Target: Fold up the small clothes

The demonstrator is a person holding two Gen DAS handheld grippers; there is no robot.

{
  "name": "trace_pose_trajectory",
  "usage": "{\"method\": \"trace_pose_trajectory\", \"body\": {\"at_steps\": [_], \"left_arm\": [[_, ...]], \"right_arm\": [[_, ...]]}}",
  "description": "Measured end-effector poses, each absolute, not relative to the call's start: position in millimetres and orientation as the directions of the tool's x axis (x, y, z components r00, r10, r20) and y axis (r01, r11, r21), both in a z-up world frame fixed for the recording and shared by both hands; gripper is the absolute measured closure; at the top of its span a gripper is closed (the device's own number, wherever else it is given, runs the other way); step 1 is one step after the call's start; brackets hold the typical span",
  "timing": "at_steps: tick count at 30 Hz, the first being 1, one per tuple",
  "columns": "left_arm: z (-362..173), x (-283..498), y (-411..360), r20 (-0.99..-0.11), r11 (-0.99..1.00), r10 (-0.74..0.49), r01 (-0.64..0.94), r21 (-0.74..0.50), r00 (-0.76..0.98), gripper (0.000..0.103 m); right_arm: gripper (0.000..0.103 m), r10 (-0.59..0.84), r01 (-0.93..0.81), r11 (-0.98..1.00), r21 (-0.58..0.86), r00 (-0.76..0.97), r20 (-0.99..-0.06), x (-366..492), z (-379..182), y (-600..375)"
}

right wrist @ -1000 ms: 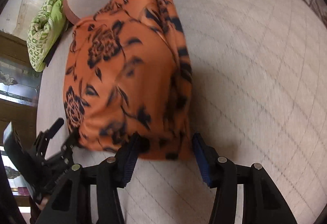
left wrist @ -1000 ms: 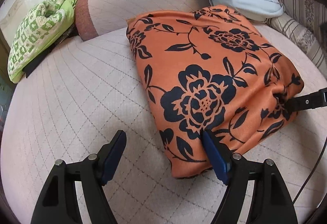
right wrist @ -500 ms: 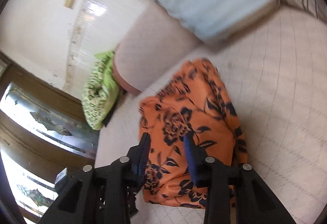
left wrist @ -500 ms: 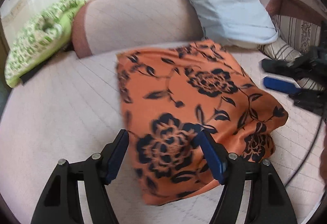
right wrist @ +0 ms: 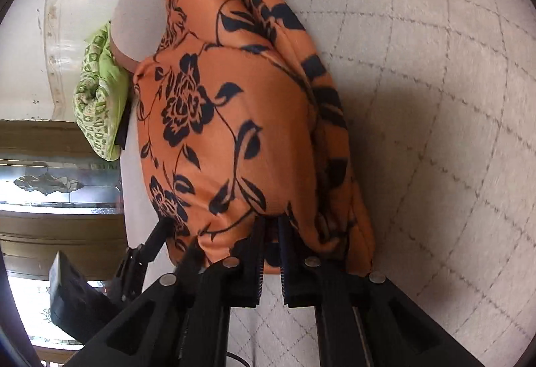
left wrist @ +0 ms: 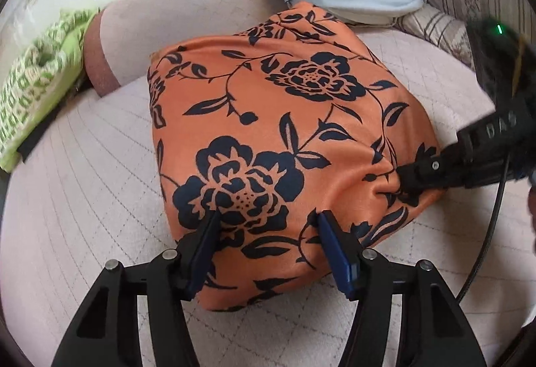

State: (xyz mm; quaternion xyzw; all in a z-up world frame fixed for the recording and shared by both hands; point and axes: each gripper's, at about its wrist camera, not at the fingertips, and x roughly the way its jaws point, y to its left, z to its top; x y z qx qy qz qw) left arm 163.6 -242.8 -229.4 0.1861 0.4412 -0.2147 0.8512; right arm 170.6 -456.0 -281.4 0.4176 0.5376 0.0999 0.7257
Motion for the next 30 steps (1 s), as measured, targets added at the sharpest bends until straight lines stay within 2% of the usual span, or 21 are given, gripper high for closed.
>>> {"method": "trace_pose_trajectory", "body": {"at_steps": [5,6,7,11,13,15,16,17,18,22,28,30], "left_arm": [[-208.9,161.7,-222.6,-0.820,0.852,-0.217,0.512,0.106,0.530,0.041],[-204.5,161.3,-219.1,-0.814,0.854,-0.220,0.509,0.105,0.538,0.041],[-200.4,160.1,-216.8,-0.808,0.856,-0.223,0.505,0.105,0.545,0.041],[-177.0,170.4,-201.7,-0.777,0.881,-0.218,0.462,0.104,0.591,0.041],[-165.8,175.6,-197.4,-0.765,0.893,-0.228,0.443,0.082,0.602,0.032],[-157.8,180.6,-194.1,-0.758,0.903,-0.237,0.426,0.059,0.607,0.021],[-154.5,183.4,-193.5,-0.756,0.905,-0.244,0.422,0.046,0.607,0.020],[-152.5,185.1,-195.7,-0.758,0.905,-0.253,0.423,0.035,0.602,0.019],[-151.2,187.6,-196.2,-0.762,0.906,-0.254,0.422,0.028,0.596,0.017],[-155.7,189.8,-201.8,-0.775,0.906,-0.267,0.423,0.000,0.572,0.017],[-176.0,164.9,-216.1,-0.778,0.876,-0.293,0.482,0.015,0.556,0.017],[-181.4,157.6,-217.5,-0.776,0.865,-0.306,0.501,0.015,0.552,0.017]], "right_arm": [[0.095,0.583,0.288,0.673,0.681,0.359,-0.729,163.4,-275.1,-456.8],[0.090,0.571,0.277,0.696,0.662,0.345,-0.745,160.0,-269.1,-456.5],[0.090,0.555,0.267,0.714,0.647,0.349,-0.755,156.8,-261.8,-457.8],[0.090,0.502,0.226,0.730,0.645,0.463,-0.730,145.0,-233.9,-478.5],[0.088,0.472,0.223,0.715,0.663,0.545,-0.693,139.8,-221.5,-491.9],[0.075,0.455,0.238,0.695,0.679,0.585,-0.671,140.1,-217.2,-497.7],[0.061,0.433,0.246,0.701,0.670,0.600,-0.673,140.4,-213.7,-498.0],[0.035,0.409,0.248,0.713,0.656,0.612,-0.676,142.2,-209.9,-496.8],[0.032,0.378,0.250,0.724,0.643,0.636,-0.673,141.1,-205.0,-498.4],[0.032,0.362,0.193,0.720,0.667,0.715,-0.598,130.1,-183.8,-505.2],[0.032,0.430,0.314,0.616,0.722,0.634,-0.643,142.8,-222.8,-510.8],[0.032,0.450,0.324,0.585,0.744,0.633,-0.630,143.6,-231.8,-511.1]]}}
